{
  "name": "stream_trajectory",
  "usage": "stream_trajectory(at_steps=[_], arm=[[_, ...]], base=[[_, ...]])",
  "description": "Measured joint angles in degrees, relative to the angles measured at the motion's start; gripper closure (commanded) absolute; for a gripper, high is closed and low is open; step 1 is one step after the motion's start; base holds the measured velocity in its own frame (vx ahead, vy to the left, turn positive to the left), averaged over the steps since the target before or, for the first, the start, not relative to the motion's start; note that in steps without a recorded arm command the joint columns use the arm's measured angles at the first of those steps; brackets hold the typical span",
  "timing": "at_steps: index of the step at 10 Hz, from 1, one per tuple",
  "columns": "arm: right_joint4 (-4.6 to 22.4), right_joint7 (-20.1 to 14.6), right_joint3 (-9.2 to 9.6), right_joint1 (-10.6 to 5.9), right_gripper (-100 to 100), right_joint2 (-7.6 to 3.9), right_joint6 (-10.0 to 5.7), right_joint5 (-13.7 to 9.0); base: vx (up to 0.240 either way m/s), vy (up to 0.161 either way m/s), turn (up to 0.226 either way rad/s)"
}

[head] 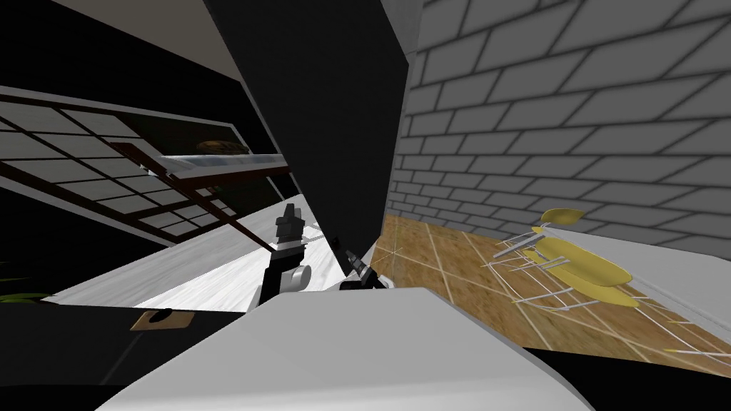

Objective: Push the door open

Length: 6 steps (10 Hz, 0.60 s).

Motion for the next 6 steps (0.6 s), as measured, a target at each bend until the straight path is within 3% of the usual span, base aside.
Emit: stream_trajectory(at_steps=[2,6], arm=[[0.29,0.12,-0.38,-0.16,-100,-0.35,0.09,0.02],[0.54,0.44,-1.11,-0.34,-100,0.49,0.4,0.09]], base=[[0.153,0.164,0.023],[0.13,0.148,0.026]])
